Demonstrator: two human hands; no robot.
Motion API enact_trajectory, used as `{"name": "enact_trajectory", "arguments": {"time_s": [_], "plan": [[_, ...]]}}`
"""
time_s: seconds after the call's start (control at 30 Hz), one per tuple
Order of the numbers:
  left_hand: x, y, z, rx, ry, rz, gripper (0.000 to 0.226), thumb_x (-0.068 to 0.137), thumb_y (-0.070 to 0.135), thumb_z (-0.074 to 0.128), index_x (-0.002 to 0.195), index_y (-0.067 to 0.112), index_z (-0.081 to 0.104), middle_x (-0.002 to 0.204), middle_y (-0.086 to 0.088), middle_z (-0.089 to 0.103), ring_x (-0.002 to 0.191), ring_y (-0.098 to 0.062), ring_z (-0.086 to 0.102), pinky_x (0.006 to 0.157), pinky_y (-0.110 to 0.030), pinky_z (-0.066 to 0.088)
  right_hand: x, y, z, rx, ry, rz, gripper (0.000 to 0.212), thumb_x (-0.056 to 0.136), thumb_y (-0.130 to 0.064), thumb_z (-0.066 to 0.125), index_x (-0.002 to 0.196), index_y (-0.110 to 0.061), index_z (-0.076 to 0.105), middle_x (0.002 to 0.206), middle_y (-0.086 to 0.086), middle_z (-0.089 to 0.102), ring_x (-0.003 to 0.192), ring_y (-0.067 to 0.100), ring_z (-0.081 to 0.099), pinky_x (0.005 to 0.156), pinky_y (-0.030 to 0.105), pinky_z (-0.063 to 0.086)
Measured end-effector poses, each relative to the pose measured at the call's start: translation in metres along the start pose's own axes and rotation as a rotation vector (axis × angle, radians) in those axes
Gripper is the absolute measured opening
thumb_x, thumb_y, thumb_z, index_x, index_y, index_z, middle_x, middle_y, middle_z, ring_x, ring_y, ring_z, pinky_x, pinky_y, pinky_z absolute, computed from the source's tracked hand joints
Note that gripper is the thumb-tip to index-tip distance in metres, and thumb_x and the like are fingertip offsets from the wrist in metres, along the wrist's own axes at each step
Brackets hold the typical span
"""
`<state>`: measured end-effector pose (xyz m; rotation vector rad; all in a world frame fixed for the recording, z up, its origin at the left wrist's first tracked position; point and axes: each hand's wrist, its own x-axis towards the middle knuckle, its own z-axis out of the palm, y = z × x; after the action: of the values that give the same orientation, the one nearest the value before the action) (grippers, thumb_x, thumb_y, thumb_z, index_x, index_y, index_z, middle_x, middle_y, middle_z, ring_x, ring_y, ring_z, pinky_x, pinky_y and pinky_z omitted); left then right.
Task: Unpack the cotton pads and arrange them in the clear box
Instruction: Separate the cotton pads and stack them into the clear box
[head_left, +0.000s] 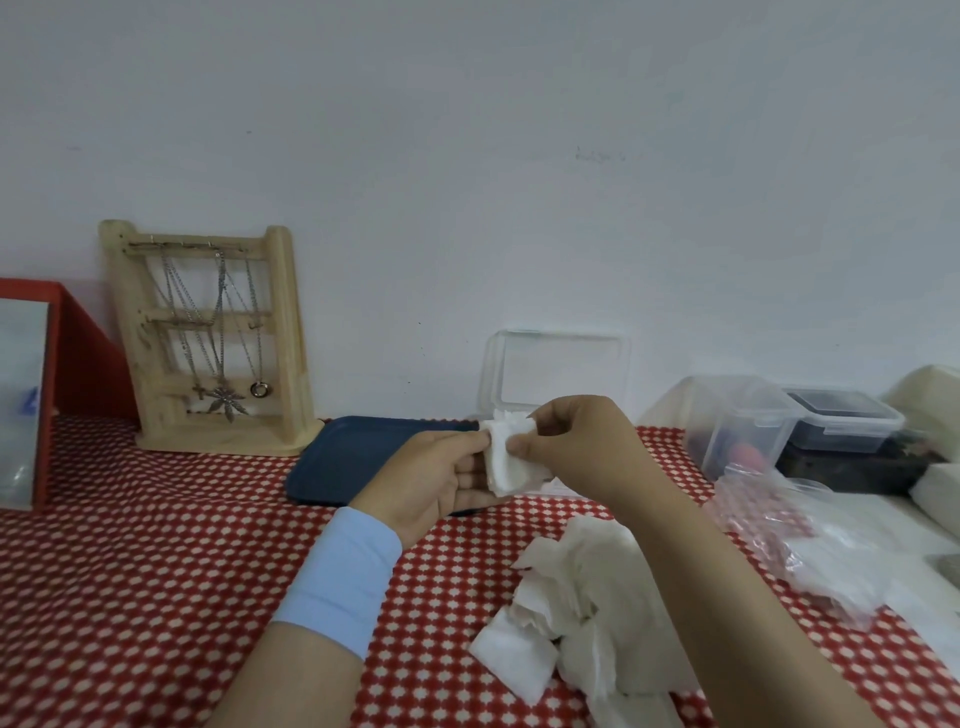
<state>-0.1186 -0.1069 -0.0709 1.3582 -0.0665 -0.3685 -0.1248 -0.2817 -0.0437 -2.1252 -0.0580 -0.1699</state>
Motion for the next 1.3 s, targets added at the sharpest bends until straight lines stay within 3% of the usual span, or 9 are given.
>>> {"name": "enact_trajectory", "arguments": {"time_s": [0.23,0.33,0.43,0.53,0.6,0.8,0.97,1.07,1.3], "plan": [[-0.001,0.002,0.0,0.007,-0.04,0.014,0.039,0.095,0.035,0.064,0.121,0.007,0.066,0.109,-0.015,0.078,0.102,-0.027,0.076,0.087,-0.038,0.061,0.0,0.002,0.003,0.1,-0.004,0.042,0.023,0.083,-0.023,0.081,0.1,-0.013,0.069,0.093,0.005,0.073,0.072,0.013,0.064,0.054,0.02,0.047],[0.002,-0.001,-0.004,0.255,0.022,0.052,0.031,0.089,0.013,0.075,0.119,0.007,0.07,0.109,-0.008,0.078,0.101,-0.023,0.076,0.091,-0.038,0.061,0.003,0.003,0.005,0.081,0.002,0.042,0.035,0.087,-0.03,0.078,0.115,-0.022,0.059,0.092,-0.001,0.072,0.071,0.011,0.07,0.055,0.019,0.046],[0.007,-0.004,-0.015,0.307,0.144,0.048,0.034,0.088,0.003,0.075,0.121,0.004,0.068,0.113,-0.007,0.075,0.102,-0.023,0.074,0.09,-0.04,0.062,0.003,0.007,0.001,-0.228,-0.06,0.007,0.03,0.093,-0.031,0.07,0.121,-0.026,0.062,0.101,-0.005,0.072,0.075,0.011,0.071,0.062,0.021,0.051],[0.011,-0.006,-0.025,0.258,0.195,0.066,0.036,0.088,-0.001,0.074,0.123,0.004,0.068,0.115,-0.007,0.074,0.103,-0.023,0.073,0.084,-0.035,0.063,0.0,0.014,0.001,-0.698,-0.351,0.018,0.038,0.087,-0.037,0.075,0.122,-0.023,0.07,0.117,-0.004,0.071,0.099,0.013,0.067,0.092,0.028,0.053],[0.011,-0.006,-0.027,0.238,0.204,0.079,0.033,0.089,-0.001,0.073,0.121,0.005,0.068,0.115,-0.007,0.074,0.103,-0.022,0.073,0.077,-0.029,0.063,-0.005,0.015,0.004,-0.819,-0.516,0.051,0.046,0.083,-0.042,0.077,0.124,-0.021,0.07,0.122,-0.002,0.07,0.108,0.017,0.065,0.1,0.035,0.052],[0.009,-0.004,-0.022,0.171,0.2,0.072,0.007,0.096,0.011,0.068,0.093,0.017,0.07,0.106,-0.007,0.075,0.1,-0.021,0.074,0.074,-0.029,0.063,-0.004,0.007,0.002,-0.649,-0.514,-0.054,0.036,0.084,-0.024,0.078,0.119,-0.031,0.074,0.111,-0.012,0.07,0.1,0.008,0.064,0.1,0.032,0.051],[0.009,-0.005,-0.02,0.22,0.231,0.081,0.008,0.097,0.013,0.066,0.101,0.011,0.073,0.105,-0.009,0.077,0.096,-0.022,0.075,0.075,-0.03,0.064,-0.002,0.006,-0.012,-0.152,-0.261,-0.114,0.016,0.084,-0.018,0.08,0.096,-0.029,0.079,0.08,-0.015,0.072,0.066,-0.007,0.063,0.064,0.012,0.049],[0.007,-0.007,-0.015,0.206,0.192,0.07,0.014,0.098,0.015,0.066,0.108,0.009,0.074,0.107,-0.01,0.078,0.098,-0.023,0.076,0.075,-0.033,0.064,-0.001,0.004,-0.011,0.152,-0.12,-0.085,0.015,0.084,-0.014,0.081,0.094,-0.026,0.078,0.075,-0.01,0.072,0.061,0.0,0.064,0.062,0.016,0.051],[0.004,-0.002,0.001,-0.055,0.02,-0.036,0.038,0.101,0.037,0.058,0.121,0.007,0.069,0.109,-0.016,0.077,0.101,-0.029,0.075,0.08,-0.04,0.063,0.002,0.008,-0.002,0.168,0.019,-0.096,0.014,0.085,-0.017,0.08,0.094,-0.027,0.076,0.08,-0.009,0.071,0.062,-0.001,0.061,0.06,0.018,0.052]]}}
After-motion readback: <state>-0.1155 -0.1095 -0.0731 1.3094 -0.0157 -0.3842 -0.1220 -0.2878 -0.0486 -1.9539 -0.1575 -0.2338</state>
